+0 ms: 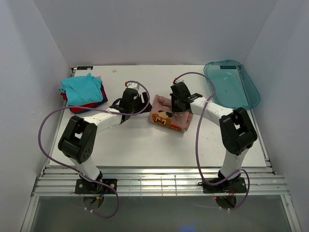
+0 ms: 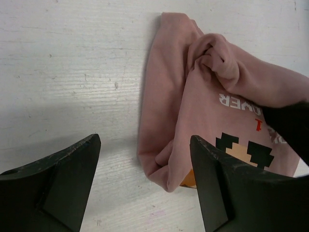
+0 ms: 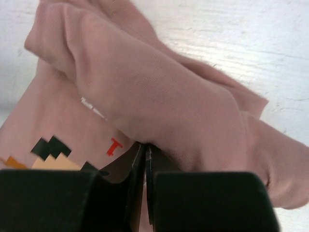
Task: Fold and stack the t-shirts
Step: Fold the tshirt
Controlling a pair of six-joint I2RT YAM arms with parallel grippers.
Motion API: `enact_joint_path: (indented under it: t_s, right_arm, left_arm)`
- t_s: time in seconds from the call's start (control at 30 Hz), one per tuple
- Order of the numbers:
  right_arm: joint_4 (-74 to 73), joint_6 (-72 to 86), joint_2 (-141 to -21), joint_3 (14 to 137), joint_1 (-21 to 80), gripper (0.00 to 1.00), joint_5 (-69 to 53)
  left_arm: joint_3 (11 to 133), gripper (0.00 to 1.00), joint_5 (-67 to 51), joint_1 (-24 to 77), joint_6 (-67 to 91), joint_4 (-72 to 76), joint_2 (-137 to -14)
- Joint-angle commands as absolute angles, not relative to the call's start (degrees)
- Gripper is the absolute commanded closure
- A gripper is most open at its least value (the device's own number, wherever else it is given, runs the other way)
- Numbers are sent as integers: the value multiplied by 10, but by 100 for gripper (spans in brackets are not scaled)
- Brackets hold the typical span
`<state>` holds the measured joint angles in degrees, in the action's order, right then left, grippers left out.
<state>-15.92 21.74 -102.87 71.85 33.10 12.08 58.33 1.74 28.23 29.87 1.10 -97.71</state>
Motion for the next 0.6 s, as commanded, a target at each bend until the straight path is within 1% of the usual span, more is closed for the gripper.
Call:
enact_joint_path:
  t_s: [0.0,0.07,0.17,0.23,0.33,0.43,0.57]
  right_arm:
    - [-139,197,-1050,775,330,92,201]
    - [-138,187,-1054,786,329,92,252]
    - [-120,177,-1028,783,329,92,294]
    - [-92,169,-1006,757,329,92,299]
    - [-81,158,-980,748,329,92,281]
    - [-118,163,-968,747,330,92,240]
    - [-133,186,-945,712,333,92,162]
  left_arm:
    - [565,14,1,279,308,34,-934]
    - [557,14,-3,279,310,41,-931]
    - [545,14,-29,278,315,50,-929]
    - [534,14,-39,277,316,59,-926]
    - [524,14,-52,276,320,72,-924]
    - [523,14,-68,272,321,81,-934]
    - [541,14,-99,265,323,88,-961]
